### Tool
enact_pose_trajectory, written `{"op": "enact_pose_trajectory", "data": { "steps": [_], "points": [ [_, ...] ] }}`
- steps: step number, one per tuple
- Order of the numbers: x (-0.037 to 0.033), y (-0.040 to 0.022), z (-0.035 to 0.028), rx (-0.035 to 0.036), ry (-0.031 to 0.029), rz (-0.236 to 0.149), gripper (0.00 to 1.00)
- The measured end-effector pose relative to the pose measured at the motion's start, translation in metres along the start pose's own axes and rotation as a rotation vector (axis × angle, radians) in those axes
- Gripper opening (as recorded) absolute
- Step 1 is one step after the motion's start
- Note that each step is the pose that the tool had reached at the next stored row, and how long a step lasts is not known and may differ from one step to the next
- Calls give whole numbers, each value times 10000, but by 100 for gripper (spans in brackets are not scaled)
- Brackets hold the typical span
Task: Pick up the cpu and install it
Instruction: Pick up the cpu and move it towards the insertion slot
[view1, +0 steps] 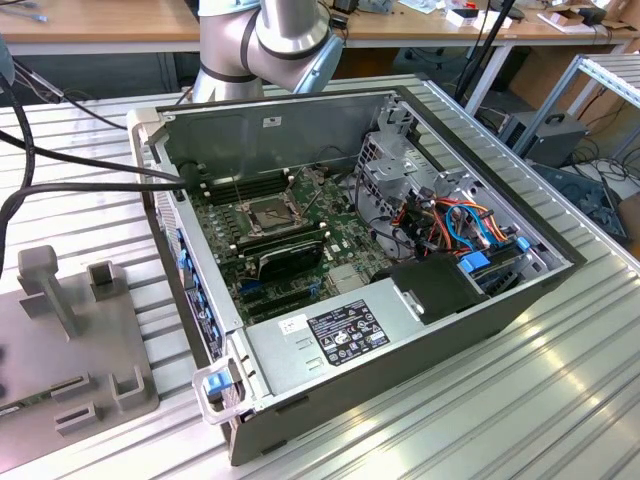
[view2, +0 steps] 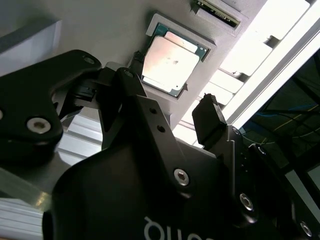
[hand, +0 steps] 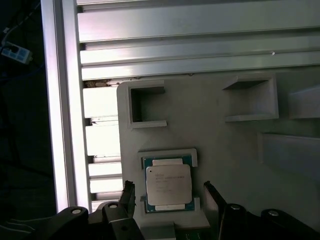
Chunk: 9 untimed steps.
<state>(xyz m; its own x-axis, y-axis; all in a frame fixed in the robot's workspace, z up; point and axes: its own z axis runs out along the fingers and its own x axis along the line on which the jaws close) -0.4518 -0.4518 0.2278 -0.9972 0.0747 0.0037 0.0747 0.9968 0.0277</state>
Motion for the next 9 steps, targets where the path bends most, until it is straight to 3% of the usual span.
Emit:
{"op": "enact_pose_trajectory", "data": {
  "steps": [9],
  "points": [
    [0, -1, 20, -1, -2, -1, 66]
  ]
}}
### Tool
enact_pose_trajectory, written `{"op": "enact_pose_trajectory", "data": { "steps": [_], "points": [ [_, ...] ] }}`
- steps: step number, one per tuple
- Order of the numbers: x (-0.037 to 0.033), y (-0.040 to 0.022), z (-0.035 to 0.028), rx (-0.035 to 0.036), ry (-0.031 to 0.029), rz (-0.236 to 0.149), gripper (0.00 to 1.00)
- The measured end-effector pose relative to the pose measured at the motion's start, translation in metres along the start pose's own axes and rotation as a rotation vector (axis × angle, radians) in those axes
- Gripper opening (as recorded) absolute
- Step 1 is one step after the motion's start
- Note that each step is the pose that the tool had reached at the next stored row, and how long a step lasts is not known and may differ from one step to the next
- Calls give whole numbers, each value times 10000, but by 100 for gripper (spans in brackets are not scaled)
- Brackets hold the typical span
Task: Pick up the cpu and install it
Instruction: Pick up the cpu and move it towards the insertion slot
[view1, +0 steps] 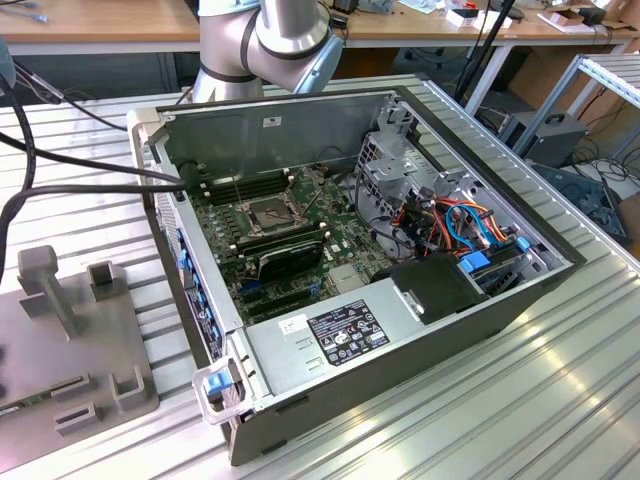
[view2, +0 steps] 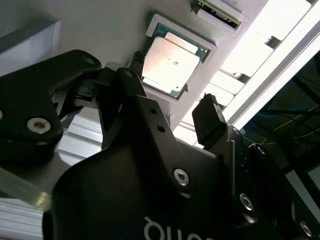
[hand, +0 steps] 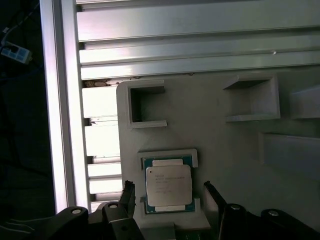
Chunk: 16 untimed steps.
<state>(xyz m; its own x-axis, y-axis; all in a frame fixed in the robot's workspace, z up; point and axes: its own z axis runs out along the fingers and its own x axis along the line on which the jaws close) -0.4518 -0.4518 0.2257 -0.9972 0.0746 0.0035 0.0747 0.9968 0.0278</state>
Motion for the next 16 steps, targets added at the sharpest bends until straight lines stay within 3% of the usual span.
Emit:
{"op": "enact_pose_trajectory", "data": {
  "steps": [16],
  "points": [
    [0, -2, 49, 0, 1, 0, 66]
  ]
}}
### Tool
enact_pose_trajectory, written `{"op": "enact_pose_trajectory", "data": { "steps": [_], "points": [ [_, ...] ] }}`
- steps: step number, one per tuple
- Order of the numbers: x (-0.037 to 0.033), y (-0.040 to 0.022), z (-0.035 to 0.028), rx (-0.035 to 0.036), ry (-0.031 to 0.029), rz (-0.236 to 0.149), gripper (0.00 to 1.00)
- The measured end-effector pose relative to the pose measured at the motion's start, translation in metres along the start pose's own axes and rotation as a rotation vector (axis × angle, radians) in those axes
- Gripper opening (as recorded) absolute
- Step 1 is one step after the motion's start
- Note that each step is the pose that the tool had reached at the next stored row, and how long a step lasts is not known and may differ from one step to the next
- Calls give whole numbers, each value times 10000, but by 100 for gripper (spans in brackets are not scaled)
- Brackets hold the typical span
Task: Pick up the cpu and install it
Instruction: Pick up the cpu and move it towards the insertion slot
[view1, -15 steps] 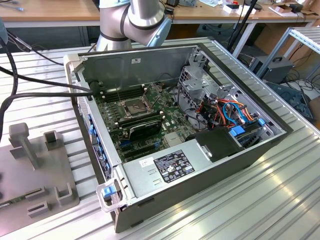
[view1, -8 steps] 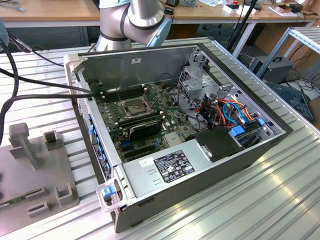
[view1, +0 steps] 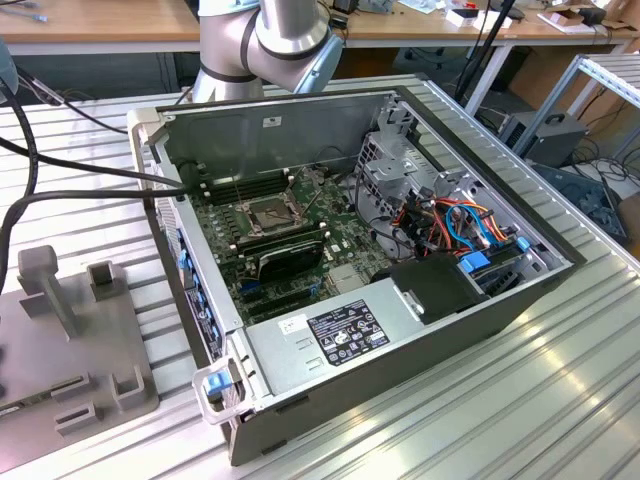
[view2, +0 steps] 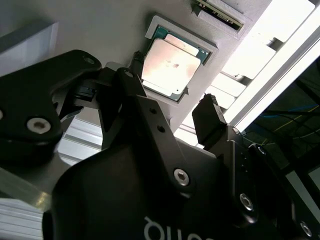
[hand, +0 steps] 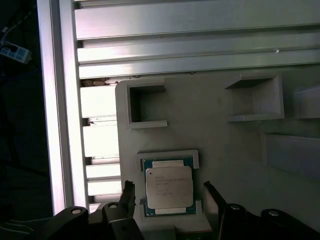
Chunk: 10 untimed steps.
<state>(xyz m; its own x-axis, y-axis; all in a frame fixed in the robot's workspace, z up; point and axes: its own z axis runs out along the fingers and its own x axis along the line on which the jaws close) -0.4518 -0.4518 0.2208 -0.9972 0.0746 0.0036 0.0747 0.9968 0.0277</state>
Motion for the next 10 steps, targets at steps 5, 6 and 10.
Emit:
{"op": "enact_pose_trajectory", "data": {
  "steps": [5, 6, 10],
  "points": [
    [0, 0, 9, -2, -2, 0, 66],
    [0, 0, 14, -2, -3, 0, 66],
    [0, -1, 54, 12, -2, 1, 66]
  ]
}}
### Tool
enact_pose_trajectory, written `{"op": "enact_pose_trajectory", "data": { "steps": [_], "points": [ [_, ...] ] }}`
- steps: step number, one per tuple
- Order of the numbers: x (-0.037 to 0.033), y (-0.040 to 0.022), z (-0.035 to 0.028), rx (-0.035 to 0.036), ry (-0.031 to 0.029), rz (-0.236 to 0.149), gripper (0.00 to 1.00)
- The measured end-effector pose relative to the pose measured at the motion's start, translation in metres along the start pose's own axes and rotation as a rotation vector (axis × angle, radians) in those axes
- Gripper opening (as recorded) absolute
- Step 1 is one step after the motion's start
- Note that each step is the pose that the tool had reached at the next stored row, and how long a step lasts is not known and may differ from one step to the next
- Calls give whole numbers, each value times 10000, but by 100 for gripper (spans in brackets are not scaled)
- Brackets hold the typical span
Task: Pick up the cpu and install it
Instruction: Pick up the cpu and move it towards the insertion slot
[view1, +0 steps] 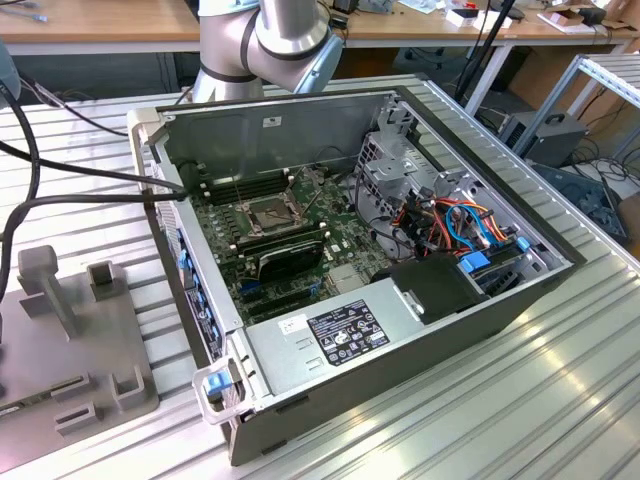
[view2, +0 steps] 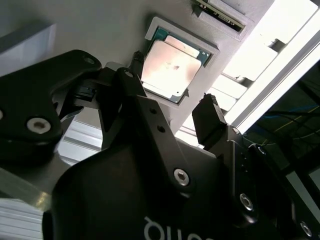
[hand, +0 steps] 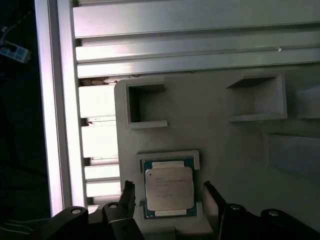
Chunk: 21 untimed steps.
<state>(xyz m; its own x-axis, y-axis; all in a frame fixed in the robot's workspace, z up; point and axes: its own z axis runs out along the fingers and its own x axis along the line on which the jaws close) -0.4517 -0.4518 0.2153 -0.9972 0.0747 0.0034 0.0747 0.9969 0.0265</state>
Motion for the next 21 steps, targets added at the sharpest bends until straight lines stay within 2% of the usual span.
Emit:
{"op": "enact_pose_trajectory", "data": {
  "steps": [3, 7, 17, 21],
  "points": [
    [0, -1, 47, 34, -2, 0, 66],
    [0, -2, 81, 59, -5, -1, 66],
    [0, -3, 106, 67, -5, 0, 66],
    [-1, -4, 135, 84, -7, -1, 66]
  ]
}}
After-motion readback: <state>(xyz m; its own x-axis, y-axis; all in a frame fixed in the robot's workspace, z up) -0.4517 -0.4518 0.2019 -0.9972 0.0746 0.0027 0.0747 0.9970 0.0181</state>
